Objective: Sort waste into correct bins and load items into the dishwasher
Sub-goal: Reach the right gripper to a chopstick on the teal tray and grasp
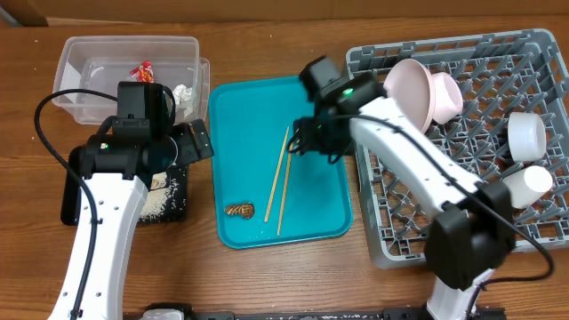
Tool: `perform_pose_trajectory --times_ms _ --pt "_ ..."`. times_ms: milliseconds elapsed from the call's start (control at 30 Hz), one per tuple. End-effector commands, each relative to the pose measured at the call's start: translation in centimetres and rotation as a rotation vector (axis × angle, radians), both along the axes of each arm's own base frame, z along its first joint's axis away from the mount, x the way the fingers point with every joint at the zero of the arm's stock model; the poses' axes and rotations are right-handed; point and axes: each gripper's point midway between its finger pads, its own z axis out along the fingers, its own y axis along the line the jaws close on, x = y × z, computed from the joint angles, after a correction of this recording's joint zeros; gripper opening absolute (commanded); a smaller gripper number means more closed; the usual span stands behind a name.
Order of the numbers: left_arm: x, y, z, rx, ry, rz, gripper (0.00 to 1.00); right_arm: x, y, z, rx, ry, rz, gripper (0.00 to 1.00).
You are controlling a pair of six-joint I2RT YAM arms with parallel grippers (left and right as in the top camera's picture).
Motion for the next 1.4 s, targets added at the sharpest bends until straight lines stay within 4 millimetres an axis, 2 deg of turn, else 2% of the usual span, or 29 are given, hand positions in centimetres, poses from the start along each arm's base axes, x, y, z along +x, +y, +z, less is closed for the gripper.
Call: perform_pose_trajectory --times_ms 0,100,233,400,533,700,1000,1067,1133,1200,1367 --pt "0.3 0.1 0.1 0.002 -0.003 -0.009 1.0 -1.3 1.8 -2.4 -0.007 0.061 -0.024 0.75" --pt "0.3 0.1 0.1 0.004 -0.001 -0.006 1.0 -2.1 2.6 -4.5 -0.036 0.108 -0.043 0.75" --pt "0.0 1.4 -0.1 0.035 0.013 0.029 1.0 -2.6 3.0 -7.0 -0.075 0.155 -0.07 0.75" --pt "-0.6 4.1 -0.3 0.053 0.038 0.111 1.0 -2.6 3.0 -8.4 -0.09 0.172 -0.073 0.73" --pt "-1.4 6.7 -0.5 0.048 0.057 0.194 1.0 -2.4 2.8 -9.3 -0.112 0.178 -0.105 0.67" --pt "-2.0 8.1 -0.7 0.045 0.075 0.244 1.0 -2.7 2.4 -10.6 -0.141 0.2 -0.106 0.64" --pt "-1.9 7.7 -0.7 0.013 0.072 0.238 1.0 -3.3 1.3 -13.2 -0.218 0.248 -0.152 0.63" --pt "-1.9 7.7 -0.6 0.014 0.071 0.238 1.0 -3.3 1.2 -13.3 -0.226 0.247 -0.164 0.59" --pt "-1.9 7.7 -0.7 0.014 0.072 0.237 1.0 -3.3 1.2 -13.3 -0.225 0.247 -0.169 0.43" --pt "-2.0 7.7 -0.7 0.014 0.074 0.237 1.0 -3.3 1.2 -13.3 -0.226 0.248 -0.176 0.32" --pt "-1.9 7.7 -0.7 0.013 0.071 0.238 1.0 -3.3 1.2 -13.3 -0.226 0.248 -0.175 0.2"
